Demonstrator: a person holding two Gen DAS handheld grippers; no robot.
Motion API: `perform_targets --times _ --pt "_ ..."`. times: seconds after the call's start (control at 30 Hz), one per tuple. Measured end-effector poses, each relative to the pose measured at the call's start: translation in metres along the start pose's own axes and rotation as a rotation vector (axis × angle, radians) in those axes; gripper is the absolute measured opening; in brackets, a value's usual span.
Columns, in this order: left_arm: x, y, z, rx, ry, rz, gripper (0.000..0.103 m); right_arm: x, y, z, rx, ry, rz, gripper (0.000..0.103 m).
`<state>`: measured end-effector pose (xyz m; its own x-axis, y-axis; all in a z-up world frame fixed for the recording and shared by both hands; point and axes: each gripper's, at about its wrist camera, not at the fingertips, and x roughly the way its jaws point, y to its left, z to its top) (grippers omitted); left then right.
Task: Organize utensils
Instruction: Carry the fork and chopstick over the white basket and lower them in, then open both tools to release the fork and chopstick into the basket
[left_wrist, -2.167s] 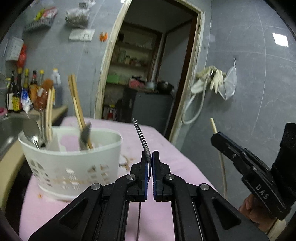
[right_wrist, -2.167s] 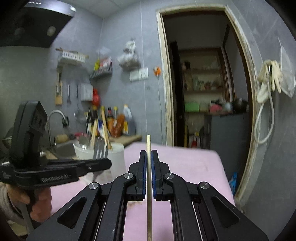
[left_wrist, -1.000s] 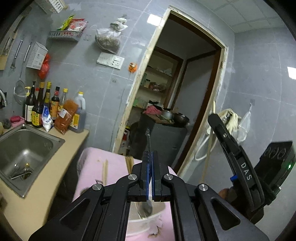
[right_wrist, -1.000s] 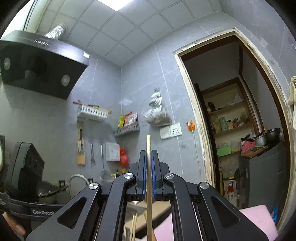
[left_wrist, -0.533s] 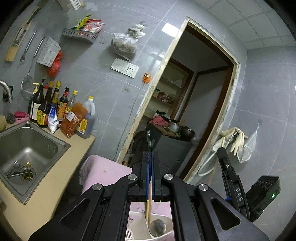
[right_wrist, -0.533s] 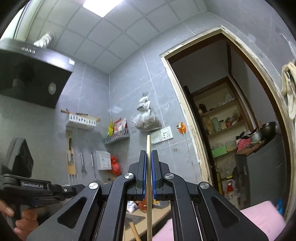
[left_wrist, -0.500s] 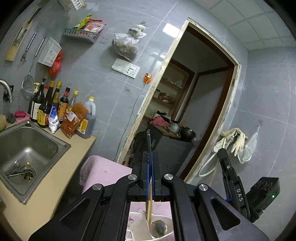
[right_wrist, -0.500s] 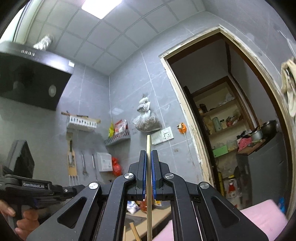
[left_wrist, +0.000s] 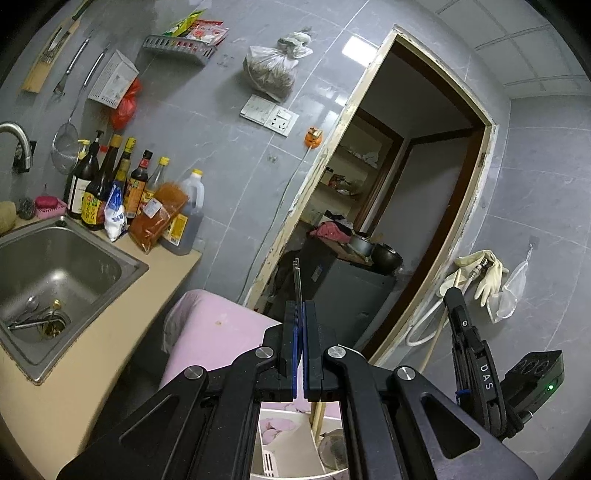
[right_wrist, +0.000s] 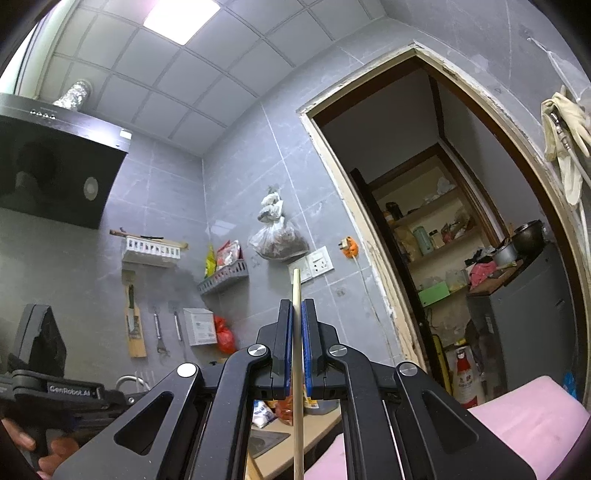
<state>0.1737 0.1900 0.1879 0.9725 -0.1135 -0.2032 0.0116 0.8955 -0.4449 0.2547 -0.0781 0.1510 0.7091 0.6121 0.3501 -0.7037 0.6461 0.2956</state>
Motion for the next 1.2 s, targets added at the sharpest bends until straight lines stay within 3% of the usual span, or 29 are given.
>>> perform_targets --times 0.63,0.97,1.2 --pt "0.009 0.014 -0.035 -0.005 0.048 0.027 0.0 0.002 0.008 -0.036 -0.087 0.175 -0.008 0.003" --pt "0.019 0.009 -0.061 0.077 0.11 0.07 0.0 -0.01 0.013 -0.052 -0.145 0.305 0.014 0.004" --pt "0.014 -0.002 -0.071 0.134 0.101 0.074 0.001 -0.018 0.015 -0.058 -0.16 0.379 0.018 0.004"
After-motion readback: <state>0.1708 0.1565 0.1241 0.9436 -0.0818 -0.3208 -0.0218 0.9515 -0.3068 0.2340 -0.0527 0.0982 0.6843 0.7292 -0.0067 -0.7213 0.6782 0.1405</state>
